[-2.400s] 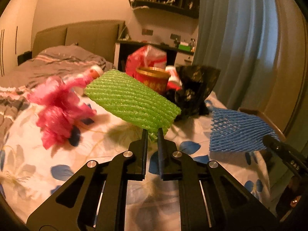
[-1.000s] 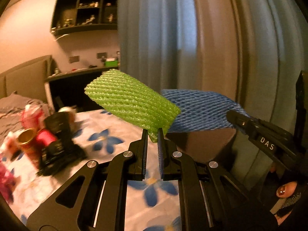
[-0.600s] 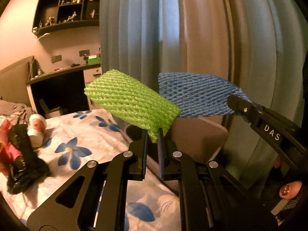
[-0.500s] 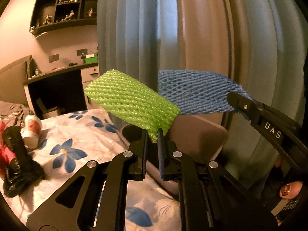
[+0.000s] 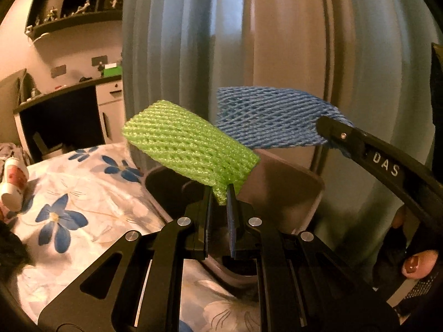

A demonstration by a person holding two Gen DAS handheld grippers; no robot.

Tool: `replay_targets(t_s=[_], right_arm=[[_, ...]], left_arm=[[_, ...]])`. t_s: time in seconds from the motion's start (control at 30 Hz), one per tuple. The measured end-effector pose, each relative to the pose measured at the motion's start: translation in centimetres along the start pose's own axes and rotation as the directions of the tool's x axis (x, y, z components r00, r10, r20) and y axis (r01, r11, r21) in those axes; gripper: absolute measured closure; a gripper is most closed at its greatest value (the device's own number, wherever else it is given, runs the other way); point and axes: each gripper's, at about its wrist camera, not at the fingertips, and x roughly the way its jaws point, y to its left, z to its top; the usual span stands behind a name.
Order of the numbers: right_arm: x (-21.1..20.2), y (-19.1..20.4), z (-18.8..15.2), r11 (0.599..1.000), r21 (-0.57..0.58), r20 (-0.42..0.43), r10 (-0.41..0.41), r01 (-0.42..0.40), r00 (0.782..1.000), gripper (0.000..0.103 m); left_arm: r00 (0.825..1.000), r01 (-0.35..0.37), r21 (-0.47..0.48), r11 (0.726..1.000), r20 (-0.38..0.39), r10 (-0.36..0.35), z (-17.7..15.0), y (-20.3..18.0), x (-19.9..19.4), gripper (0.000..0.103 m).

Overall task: Collect trash
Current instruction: 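Carry both mesh sleeves over to the brown bin, then open both tools to drop the mesh sleeves into the bin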

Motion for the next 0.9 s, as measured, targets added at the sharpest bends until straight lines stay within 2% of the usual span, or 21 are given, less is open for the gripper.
replay_targets(t_s=[0.57, 0.7, 0.8, 0.87, 0.9], right_arm=[[2.4, -0.6, 0.1, 0.999, 0.037, -0.040, 0.003, -0.002, 0.999, 0.088], [3.0, -0.8, 0.1, 0.999, 0.052, -0.054, 0.007, -0.005, 0.999, 0.078], [3.2, -1.0, 0.0, 0.998, 0.068, -0.055, 0.017, -0.013, 0.998, 0.065], [3.1, -1.0, 0.0, 0.997, 0.074, -0.050, 0.020, -0.017, 0.999, 0.063], [3.0, -1.1, 0.0, 0.997, 0.075, -0.046, 0.022, -0.019, 0.999, 0.062]], left_arm=[[0.995, 0.067, -0.020, 0.998, -0.069, -0.068, -1.0, -0.2, 2.4, 0.092], [0.994, 0.074, -0.023, 0.997, -0.082, -0.075, -1.4, -0.3, 2.8, 0.091], [0.993, 0.078, -0.024, 0.997, -0.086, -0.080, -1.5, -0.2, 3.0, 0.086], [0.995, 0.064, -0.016, 0.998, -0.080, -0.065, -1.7, -0.3, 2.9, 0.076], [0.995, 0.058, -0.016, 0.998, -0.076, -0.060, -1.7, -0.2, 2.8, 0.062]])
